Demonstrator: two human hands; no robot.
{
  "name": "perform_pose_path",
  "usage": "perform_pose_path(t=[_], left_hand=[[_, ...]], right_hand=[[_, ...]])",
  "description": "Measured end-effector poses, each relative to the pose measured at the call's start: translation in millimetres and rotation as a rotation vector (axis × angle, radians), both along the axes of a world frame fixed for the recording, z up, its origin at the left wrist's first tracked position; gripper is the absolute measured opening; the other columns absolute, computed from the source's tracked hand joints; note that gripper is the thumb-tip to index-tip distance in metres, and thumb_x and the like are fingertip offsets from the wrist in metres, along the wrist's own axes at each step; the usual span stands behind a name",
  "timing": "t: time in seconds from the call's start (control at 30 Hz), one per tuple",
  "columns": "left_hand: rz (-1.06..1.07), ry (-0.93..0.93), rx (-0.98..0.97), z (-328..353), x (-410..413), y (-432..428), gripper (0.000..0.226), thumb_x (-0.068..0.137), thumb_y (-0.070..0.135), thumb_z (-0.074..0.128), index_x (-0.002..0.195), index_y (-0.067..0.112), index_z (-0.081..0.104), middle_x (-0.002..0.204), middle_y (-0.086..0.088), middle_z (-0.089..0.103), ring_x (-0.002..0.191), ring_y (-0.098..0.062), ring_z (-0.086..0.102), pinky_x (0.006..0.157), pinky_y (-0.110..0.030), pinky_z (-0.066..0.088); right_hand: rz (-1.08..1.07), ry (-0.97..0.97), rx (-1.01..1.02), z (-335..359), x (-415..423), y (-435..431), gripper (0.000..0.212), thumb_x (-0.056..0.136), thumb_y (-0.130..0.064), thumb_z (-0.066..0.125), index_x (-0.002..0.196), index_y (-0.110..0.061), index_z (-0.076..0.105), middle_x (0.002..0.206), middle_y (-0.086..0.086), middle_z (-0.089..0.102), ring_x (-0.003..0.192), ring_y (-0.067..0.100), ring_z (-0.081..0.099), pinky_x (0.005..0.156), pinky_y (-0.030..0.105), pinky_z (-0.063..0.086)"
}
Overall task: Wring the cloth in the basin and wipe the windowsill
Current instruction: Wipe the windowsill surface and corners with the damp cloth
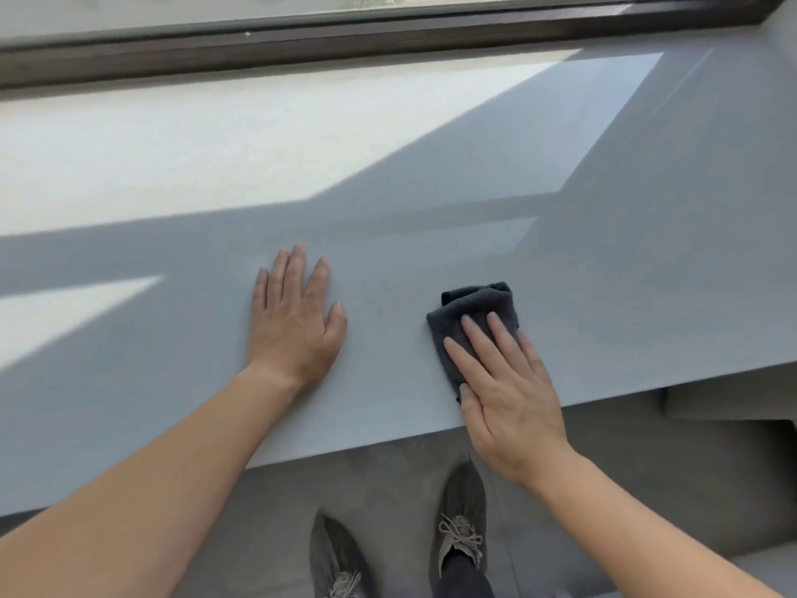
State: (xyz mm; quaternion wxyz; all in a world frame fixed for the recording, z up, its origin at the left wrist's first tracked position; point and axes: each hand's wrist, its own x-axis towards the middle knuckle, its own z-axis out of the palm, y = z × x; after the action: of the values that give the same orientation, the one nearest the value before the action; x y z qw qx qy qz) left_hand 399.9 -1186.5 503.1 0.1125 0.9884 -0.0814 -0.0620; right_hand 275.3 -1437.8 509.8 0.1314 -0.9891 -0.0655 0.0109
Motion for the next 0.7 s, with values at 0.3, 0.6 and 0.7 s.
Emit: perform_pose_path(t=[0.3,0.6,0.7], left_hand=[[0.016,-0.108,-0.136,12,16,-38,0.059,0.089,0.035,0.041,0.140,0.007,0.046,0.155,-0.021,0.033,0.148,-0.034,0.022,0.123,-0.048,0.002],[0.035,-0.094,-0.182,5,52,-79,0.061,0.090,0.038,0.035,0.144,0.009,0.040,0.160,-0.018,0.023,0.151,-0.030,0.013,0.123,-0.045,-0.001],[0.049,-0.106,-0.172,6,74,-84,0.064,0.089,0.039,0.035,0.145,0.009,0.040,0.161,-0.019,0.022,0.152,-0.030,0.012,0.123,-0.044,-0.001]], right_hand=[[-0.217,0.089,-0.037,11,69,-69,0.060,0.095,-0.036,0.025,0.153,-0.027,0.034,0.165,-0.003,0.019,0.154,0.020,0.004,0.124,0.043,0.002],[0.210,0.058,-0.077,3,79,-71,0.057,0.093,-0.033,0.036,0.150,-0.027,0.043,0.161,-0.001,0.031,0.153,0.023,0.017,0.123,0.045,0.014],[-0.140,0.111,-0.037,3,137,-86,0.057,0.099,-0.033,0.031,0.156,-0.030,0.028,0.167,-0.006,0.014,0.154,0.016,0.001,0.124,0.038,-0.002]])
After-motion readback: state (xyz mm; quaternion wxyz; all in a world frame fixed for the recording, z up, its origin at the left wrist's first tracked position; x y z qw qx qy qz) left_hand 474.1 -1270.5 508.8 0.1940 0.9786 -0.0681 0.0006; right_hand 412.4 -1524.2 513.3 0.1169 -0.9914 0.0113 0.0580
